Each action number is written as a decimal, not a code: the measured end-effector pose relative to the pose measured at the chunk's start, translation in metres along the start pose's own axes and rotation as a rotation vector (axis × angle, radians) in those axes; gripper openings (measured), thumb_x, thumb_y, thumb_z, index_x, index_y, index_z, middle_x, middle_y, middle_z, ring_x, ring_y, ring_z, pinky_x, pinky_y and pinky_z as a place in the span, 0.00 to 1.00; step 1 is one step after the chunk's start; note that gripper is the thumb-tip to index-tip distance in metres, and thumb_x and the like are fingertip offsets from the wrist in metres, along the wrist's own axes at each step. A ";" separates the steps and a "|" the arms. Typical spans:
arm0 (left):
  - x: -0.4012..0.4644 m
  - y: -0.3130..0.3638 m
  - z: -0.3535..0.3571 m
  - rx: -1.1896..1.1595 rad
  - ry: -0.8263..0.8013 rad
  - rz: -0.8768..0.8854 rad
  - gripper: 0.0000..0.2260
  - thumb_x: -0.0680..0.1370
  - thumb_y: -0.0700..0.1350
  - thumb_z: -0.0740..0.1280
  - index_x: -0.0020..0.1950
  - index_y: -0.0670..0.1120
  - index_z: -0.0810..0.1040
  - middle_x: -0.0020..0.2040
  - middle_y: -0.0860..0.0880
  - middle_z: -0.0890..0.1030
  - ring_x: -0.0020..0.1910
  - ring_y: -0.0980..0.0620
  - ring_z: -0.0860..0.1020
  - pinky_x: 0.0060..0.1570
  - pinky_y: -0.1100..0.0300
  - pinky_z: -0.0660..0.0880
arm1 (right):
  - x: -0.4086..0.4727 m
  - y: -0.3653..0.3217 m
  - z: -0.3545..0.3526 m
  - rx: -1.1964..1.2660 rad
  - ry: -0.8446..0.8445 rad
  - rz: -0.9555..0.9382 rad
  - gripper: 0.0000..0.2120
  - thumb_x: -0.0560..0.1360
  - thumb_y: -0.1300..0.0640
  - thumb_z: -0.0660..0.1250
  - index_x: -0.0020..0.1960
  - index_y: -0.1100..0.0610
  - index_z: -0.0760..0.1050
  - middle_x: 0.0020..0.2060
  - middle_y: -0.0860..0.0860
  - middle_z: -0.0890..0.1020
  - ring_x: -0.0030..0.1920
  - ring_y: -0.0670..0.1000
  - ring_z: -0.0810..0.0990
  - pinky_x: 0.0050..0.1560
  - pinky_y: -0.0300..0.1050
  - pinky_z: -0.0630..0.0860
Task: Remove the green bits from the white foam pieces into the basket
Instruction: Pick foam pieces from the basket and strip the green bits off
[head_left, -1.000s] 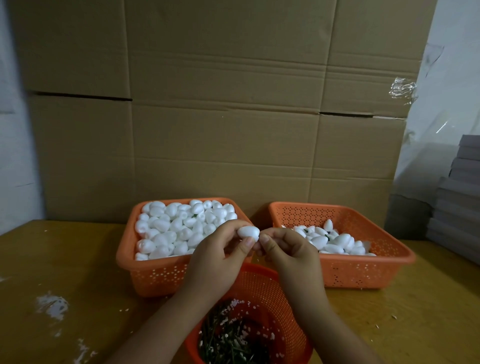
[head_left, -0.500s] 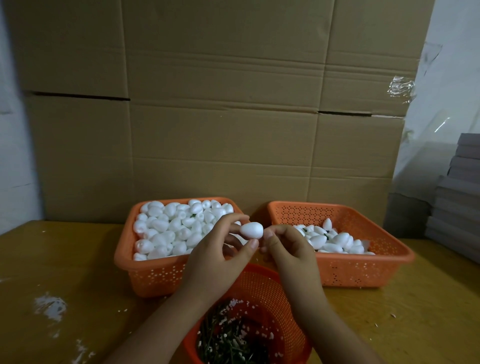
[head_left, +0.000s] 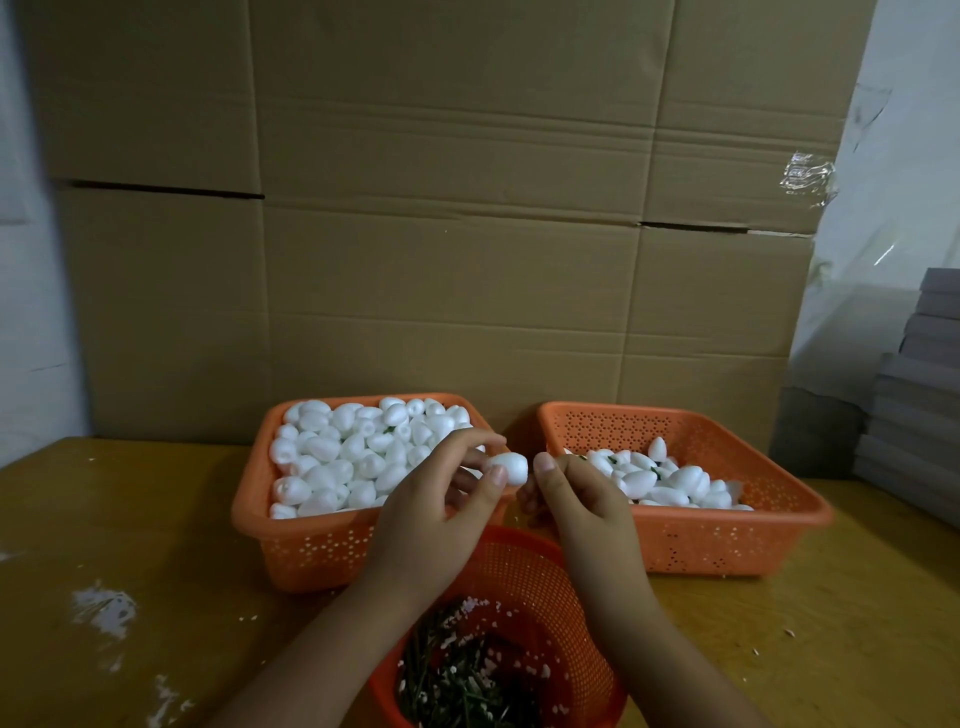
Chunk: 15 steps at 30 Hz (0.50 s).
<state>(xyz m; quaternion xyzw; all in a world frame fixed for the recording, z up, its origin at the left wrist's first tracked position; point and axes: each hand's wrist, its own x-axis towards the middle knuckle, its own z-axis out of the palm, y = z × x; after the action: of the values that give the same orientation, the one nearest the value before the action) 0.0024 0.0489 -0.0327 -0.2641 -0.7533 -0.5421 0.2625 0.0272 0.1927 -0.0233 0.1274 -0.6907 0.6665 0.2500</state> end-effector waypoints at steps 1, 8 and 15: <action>0.000 0.000 0.000 0.003 0.002 0.004 0.11 0.75 0.62 0.60 0.55 0.64 0.75 0.51 0.63 0.81 0.50 0.60 0.81 0.51 0.57 0.79 | 0.000 0.000 0.000 -0.006 -0.004 0.002 0.17 0.80 0.56 0.62 0.34 0.60 0.74 0.28 0.48 0.77 0.33 0.44 0.75 0.37 0.35 0.73; 0.002 -0.002 0.001 -0.011 0.024 -0.003 0.09 0.76 0.61 0.61 0.51 0.61 0.77 0.49 0.62 0.83 0.46 0.58 0.82 0.50 0.51 0.79 | 0.000 0.001 0.001 -0.002 0.003 0.026 0.16 0.80 0.56 0.62 0.37 0.63 0.75 0.30 0.49 0.77 0.34 0.43 0.76 0.36 0.34 0.73; 0.001 -0.005 0.000 0.031 0.031 0.004 0.10 0.76 0.63 0.58 0.52 0.63 0.76 0.45 0.62 0.81 0.44 0.58 0.81 0.47 0.55 0.79 | -0.001 -0.002 0.001 0.060 -0.012 0.042 0.07 0.79 0.61 0.64 0.43 0.60 0.78 0.33 0.49 0.79 0.36 0.44 0.77 0.38 0.36 0.74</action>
<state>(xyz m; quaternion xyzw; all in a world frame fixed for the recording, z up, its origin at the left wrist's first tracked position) -0.0018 0.0478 -0.0350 -0.2530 -0.7569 -0.5339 0.2795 0.0285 0.1915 -0.0221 0.1244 -0.6742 0.6913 0.2280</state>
